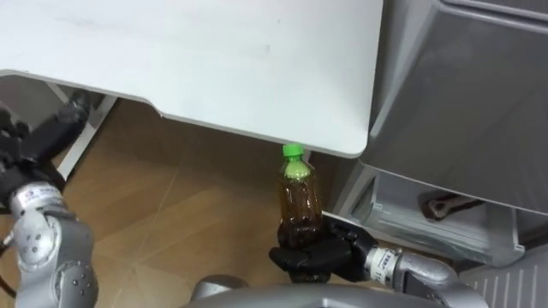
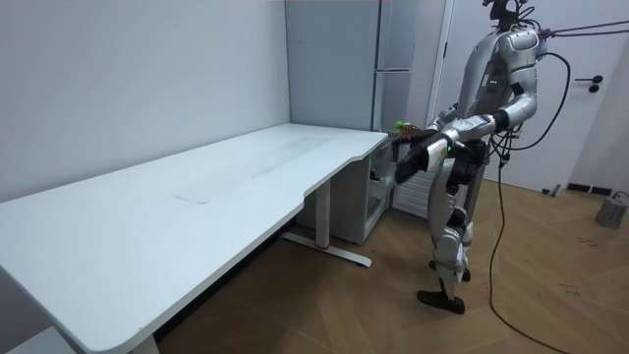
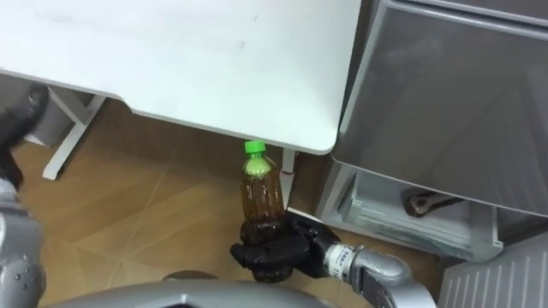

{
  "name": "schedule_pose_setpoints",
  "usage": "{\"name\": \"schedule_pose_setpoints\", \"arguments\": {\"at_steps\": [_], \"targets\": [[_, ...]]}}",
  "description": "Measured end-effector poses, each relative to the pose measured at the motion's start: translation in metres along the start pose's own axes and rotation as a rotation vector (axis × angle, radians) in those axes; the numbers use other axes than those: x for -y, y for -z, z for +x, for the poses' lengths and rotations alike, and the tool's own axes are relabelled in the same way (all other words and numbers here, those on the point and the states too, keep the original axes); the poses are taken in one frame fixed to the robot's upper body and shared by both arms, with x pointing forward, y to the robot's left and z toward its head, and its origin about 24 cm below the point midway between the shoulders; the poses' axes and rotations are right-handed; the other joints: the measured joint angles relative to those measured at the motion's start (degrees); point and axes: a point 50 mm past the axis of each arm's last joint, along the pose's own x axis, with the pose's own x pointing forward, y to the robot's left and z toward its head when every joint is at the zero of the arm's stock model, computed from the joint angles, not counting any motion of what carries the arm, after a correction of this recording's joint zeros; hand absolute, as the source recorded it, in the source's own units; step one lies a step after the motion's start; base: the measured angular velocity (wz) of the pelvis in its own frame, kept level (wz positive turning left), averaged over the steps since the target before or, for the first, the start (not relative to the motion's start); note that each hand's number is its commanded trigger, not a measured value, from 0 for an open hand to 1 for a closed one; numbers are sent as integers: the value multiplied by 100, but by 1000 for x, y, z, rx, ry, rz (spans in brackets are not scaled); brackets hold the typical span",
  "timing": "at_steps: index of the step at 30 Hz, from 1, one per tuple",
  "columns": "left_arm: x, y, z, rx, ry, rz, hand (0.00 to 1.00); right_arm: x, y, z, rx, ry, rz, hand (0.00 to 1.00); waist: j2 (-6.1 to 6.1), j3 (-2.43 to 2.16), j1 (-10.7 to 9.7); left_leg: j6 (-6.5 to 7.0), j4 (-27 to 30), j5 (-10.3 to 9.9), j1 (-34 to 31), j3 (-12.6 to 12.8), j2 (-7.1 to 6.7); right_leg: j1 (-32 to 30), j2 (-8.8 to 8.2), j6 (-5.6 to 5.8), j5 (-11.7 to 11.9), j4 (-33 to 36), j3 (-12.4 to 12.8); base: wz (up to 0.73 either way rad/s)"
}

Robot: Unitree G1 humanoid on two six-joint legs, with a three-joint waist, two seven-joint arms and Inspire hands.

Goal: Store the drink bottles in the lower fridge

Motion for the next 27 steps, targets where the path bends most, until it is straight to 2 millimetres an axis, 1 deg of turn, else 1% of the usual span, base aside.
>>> {"name": "schedule_pose_setpoints", "arguments": {"at_steps": [1, 2, 3, 4, 7, 10, 13, 16, 18, 19, 22, 25, 27], "targets": [[-5, 16, -3, -74, -12, 44, 0, -1, 0, 1, 2, -1, 7, 100, -13, 3, -24, -2, -1, -2, -12, -2, 6, -15, 4, 0, 0, 5, -4, 0], [-7, 23, -5, -105, -12, 64, 0, -1, 0, 1, 2, -2, 9, 100, -21, 5, -34, -2, 2, -3, -21, -3, 8, -22, 6, -1, 1, 6, -6, 0], [-8, 36, -8, -157, -7, 103, 0, -1, 0, 2, 1, -3, 13, 100, -26, 8, -39, -3, 4, -4, -49, -10, 8, -23, 6, -1, 2, 9, -15, 0], [-10, 42, -9, -182, -3, 124, 0, -2, 0, 2, 1, -4, 14, 100, -22, 9, -40, -3, 2, -4, -50, -15, 8, -21, 6, -1, 2, 13, -18, 3], [-21, 75, -18, -316, 2, 253, 0, -2, -1, 5, -4, -12, 15, 100, -34, 19, -61, -6, -10, -6, -58, -26, 8, -24, 9, -1, 1, 29, -16, 0], [-28, 86, -23, -385, -8, 288, 0, -2, 0, 6, -5, -10, 39, 100, -56, 33, -48, -7, 4, -7, -64, -20, 7, -24, 9, -1, 1, 27, -6, 0], [-49, 105, -30, -487, -52, 342, 0, 1, -2, 8, 3, 4, 68, 100, -47, 33, -63, -5, 4, -7, -65, 21, 3, -28, 5, -1, 0, 2, 44, -6], [-62, 119, -39, -576, -71, 391, 0, 0, -3, 10, 10, 10, 75, 100, -60, 35, -83, -2, 4, -9, -93, 40, 0, -34, 1, 0, -1, -11, 45, -1], [-70, 128, -46, -643, -57, 433, 0, -1, -3, 11, 6, 8, 73, 100, -81, 40, -147, -1, 19, -9, -179, 5, -8, -66, 0, 2, 0, -21, 2, 11], [-72, 131, -49, -667, -48, 454, 0, -1, -3, 11, 4, 6, 73, 100, -85, 37, -190, -1, 31, -8, -225, -21, -11, -116, -1, 2, 0, -21, -24, 12], [-74, 135, -52, -693, -13, 485, 0, -1, -3, 11, 6, 6, 71, 100, -79, 41, -217, -2, 38, -7, -271, -19, -7, -145, 2, 1, 1, -19, -24, 2], [-75, 139, -53, -724, 20, 510, 0, 0, -7, 11, 18, 7, 68, 100, -93, 35, -246, -2, 16, -8, -259, 13, -3, -139, -2, 2, 1, -20, -24, -1], [-79, 142, -55, -754, 41, 545, 0, 3, -14, 12, 33, 17, 55, 100, -100, 36, -358, -2, 20, -9, -259, 30, 0, -135, -2, 2, 2, -18, -24, 0]]}}
